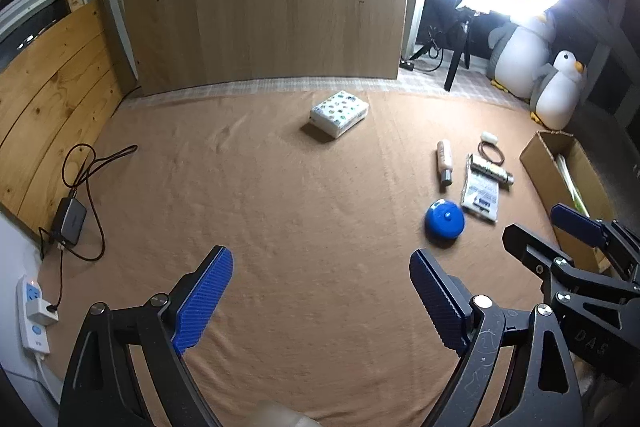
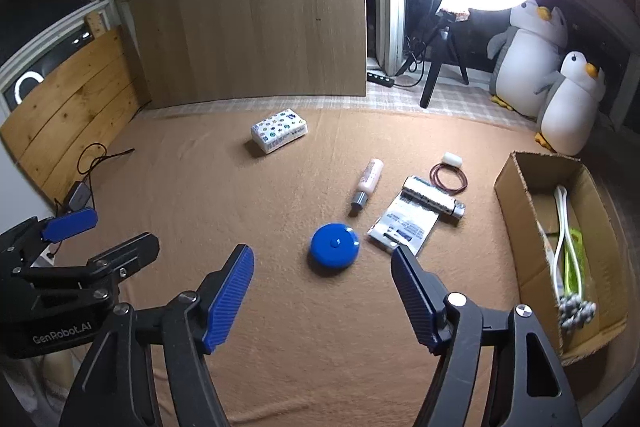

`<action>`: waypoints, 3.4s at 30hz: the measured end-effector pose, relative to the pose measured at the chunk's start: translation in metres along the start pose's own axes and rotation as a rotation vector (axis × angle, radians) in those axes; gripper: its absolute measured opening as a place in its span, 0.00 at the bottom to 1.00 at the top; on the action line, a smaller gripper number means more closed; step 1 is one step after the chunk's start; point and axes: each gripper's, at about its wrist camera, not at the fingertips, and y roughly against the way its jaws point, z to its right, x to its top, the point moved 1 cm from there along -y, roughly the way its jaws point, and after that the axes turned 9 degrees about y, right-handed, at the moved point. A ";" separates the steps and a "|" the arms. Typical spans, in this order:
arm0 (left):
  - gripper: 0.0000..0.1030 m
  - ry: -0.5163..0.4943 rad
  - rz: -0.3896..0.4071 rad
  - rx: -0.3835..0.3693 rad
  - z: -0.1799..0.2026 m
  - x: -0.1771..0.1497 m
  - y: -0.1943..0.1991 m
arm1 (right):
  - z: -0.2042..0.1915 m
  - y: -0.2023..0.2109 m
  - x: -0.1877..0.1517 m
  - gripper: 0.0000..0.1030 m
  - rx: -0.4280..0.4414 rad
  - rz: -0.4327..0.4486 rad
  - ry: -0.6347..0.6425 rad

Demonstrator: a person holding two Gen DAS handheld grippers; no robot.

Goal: Organize objects

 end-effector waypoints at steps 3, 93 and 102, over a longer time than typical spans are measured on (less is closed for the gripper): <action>0.90 0.008 -0.025 -0.004 -0.016 -0.005 -0.008 | -0.011 -0.008 -0.004 0.67 -0.015 -0.023 0.004; 0.89 -0.235 -0.166 -0.232 0.097 0.009 -0.117 | 0.128 -0.094 -0.012 0.67 0.051 -0.224 -0.289; 0.86 -0.344 -0.151 -0.205 0.137 -0.001 -0.144 | 0.133 -0.081 -0.008 0.67 0.016 -0.193 -0.261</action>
